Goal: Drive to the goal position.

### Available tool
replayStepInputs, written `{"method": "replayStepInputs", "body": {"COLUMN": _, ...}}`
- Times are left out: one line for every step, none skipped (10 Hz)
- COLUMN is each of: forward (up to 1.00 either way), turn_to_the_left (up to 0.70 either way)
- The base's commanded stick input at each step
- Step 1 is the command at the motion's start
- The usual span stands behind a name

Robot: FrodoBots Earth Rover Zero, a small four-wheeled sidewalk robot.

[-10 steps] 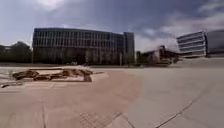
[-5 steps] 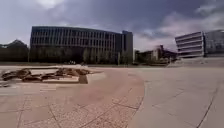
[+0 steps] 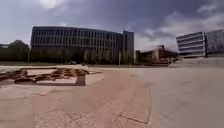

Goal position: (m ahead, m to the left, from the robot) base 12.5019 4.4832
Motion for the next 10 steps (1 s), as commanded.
{"method": "replayStepInputs", "body": {"forward": 0.70, "turn_to_the_left": -0.01}}
{"method": "replayStepInputs", "body": {"forward": 0.70, "turn_to_the_left": -0.01}}
{"method": "replayStepInputs", "body": {"forward": 0.70, "turn_to_the_left": -0.01}}
{"method": "replayStepInputs", "body": {"forward": 0.70, "turn_to_the_left": -0.01}}
{"method": "replayStepInputs", "body": {"forward": 0.70, "turn_to_the_left": -0.01}}
{"method": "replayStepInputs", "body": {"forward": 0.70, "turn_to_the_left": -0.01}}
{"method": "replayStepInputs", "body": {"forward": 0.70, "turn_to_the_left": -0.01}}
{"method": "replayStepInputs", "body": {"forward": 0.70, "turn_to_the_left": -0.01}}
{"method": "replayStepInputs", "body": {"forward": 0.70, "turn_to_the_left": -0.01}}
{"method": "replayStepInputs", "body": {"forward": 0.70, "turn_to_the_left": -0.01}}
